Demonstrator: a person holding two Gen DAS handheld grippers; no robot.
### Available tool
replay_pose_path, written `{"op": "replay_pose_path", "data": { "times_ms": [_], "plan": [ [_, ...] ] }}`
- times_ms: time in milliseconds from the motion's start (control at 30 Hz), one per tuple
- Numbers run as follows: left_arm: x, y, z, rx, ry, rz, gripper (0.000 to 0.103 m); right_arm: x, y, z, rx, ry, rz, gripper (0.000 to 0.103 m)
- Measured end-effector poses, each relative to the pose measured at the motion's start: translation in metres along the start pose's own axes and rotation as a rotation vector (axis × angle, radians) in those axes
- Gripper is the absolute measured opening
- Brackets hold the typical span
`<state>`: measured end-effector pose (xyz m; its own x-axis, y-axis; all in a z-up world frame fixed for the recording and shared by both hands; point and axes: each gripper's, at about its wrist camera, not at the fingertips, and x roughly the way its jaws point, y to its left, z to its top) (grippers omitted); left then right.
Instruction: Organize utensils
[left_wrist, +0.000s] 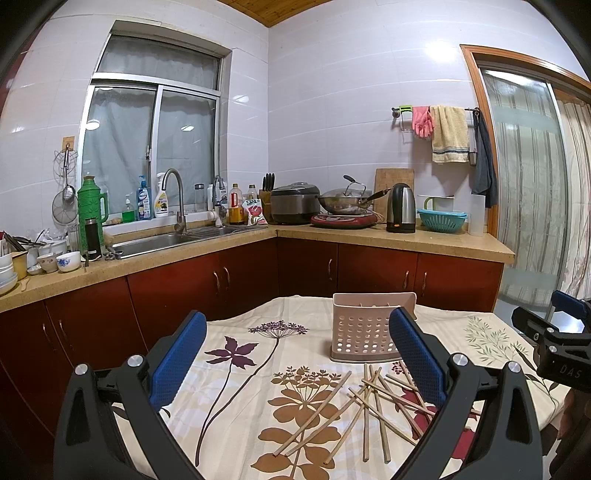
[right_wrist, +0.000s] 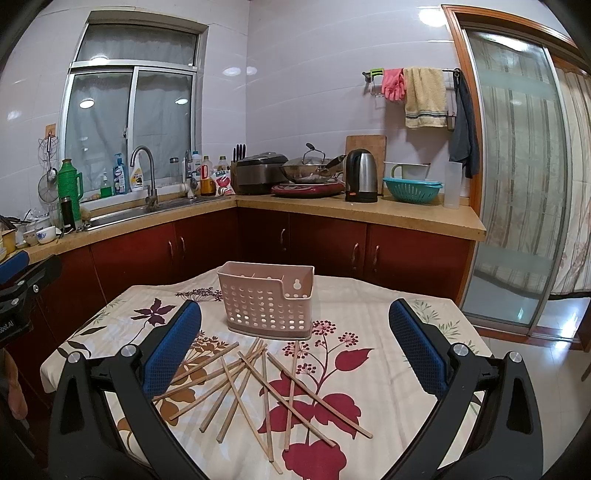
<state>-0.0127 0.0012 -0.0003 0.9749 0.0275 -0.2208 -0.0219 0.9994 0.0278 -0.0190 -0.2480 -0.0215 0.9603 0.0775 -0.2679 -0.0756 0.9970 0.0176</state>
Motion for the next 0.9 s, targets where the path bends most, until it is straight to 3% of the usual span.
{"op": "replay_pose_path", "data": {
  "times_ms": [333, 733, 900],
  "plan": [
    [0.023, 0.008, -0.019, 0.014, 0.065, 0.007, 0.096, 0.022, 0.001, -0.027, 0.014, 0.062, 0.023, 0.099],
    [0.09, 0.019, -0.099, 0.135, 0.242, 0.031, 0.097, 0.086, -0.017, -0.086, 0.037, 0.275, 0.053, 0.099],
    [0.119, 0.027, -0.128, 0.156, 0.331, 0.03, 0.096, 0.101, -0.015, -0.098, 0.027, 0.304, 0.055, 0.099]
  ]
}}
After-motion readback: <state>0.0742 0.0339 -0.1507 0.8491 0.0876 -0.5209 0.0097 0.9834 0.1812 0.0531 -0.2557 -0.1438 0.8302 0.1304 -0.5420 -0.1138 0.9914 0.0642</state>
